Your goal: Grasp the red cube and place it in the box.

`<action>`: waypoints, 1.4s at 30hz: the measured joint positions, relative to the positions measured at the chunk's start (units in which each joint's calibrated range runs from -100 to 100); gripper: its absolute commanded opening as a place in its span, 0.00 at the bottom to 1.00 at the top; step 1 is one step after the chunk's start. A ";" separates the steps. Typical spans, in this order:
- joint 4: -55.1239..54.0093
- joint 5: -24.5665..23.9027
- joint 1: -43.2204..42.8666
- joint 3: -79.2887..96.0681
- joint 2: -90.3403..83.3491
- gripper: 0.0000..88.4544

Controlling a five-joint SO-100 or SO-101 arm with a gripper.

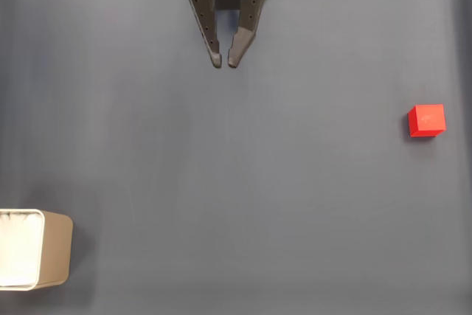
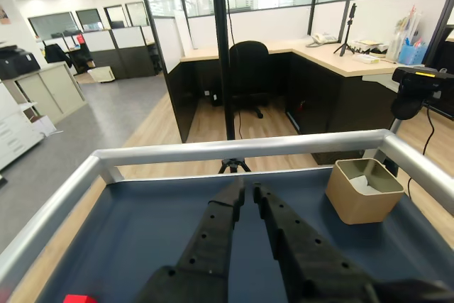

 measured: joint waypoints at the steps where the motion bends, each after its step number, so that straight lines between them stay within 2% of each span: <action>1: 1.35 0.20 0.00 -2.17 1.91 0.00; 8: 7.24 1.17 -0.15 -11.48 10.86 0.00; 21: 13.05 2.49 -4.23 -17.00 18.32 0.00; 42: 17.58 4.15 -19.96 -17.00 20.23 0.00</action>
